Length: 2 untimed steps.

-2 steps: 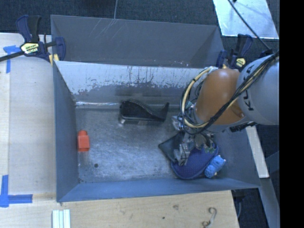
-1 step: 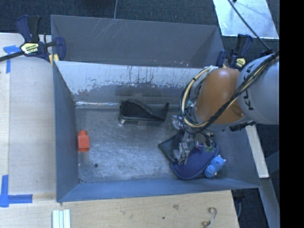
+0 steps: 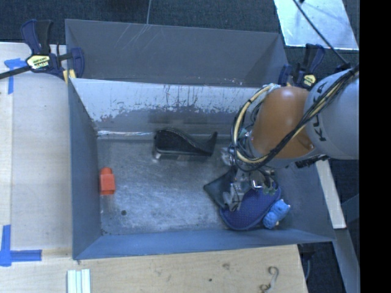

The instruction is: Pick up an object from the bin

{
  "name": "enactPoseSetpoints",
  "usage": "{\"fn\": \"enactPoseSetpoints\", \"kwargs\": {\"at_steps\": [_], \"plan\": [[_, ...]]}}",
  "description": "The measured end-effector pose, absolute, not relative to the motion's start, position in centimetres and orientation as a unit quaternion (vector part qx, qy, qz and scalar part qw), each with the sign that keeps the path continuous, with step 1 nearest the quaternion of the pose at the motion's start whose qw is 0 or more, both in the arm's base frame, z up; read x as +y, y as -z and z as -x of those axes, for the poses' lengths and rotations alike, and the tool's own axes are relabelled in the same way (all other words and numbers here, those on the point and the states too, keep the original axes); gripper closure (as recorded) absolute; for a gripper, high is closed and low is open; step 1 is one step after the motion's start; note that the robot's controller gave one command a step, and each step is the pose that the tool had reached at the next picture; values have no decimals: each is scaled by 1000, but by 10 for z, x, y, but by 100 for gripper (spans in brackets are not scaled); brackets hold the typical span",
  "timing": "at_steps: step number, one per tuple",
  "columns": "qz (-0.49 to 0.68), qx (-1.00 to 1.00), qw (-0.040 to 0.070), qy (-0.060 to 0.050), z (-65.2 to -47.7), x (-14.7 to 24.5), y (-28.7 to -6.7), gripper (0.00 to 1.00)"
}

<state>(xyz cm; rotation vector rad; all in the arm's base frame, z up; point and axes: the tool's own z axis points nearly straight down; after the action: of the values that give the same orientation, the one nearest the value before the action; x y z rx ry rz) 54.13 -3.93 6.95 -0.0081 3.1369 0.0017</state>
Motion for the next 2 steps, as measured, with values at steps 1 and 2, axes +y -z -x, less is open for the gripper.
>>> {"fn": "enactPoseSetpoints", "kwargs": {"at_steps": [1,2], "plan": [[3,1000,3,0,-542,-39,-70,0],[2,1000,3,0,-543,-39,-71,0]]}}
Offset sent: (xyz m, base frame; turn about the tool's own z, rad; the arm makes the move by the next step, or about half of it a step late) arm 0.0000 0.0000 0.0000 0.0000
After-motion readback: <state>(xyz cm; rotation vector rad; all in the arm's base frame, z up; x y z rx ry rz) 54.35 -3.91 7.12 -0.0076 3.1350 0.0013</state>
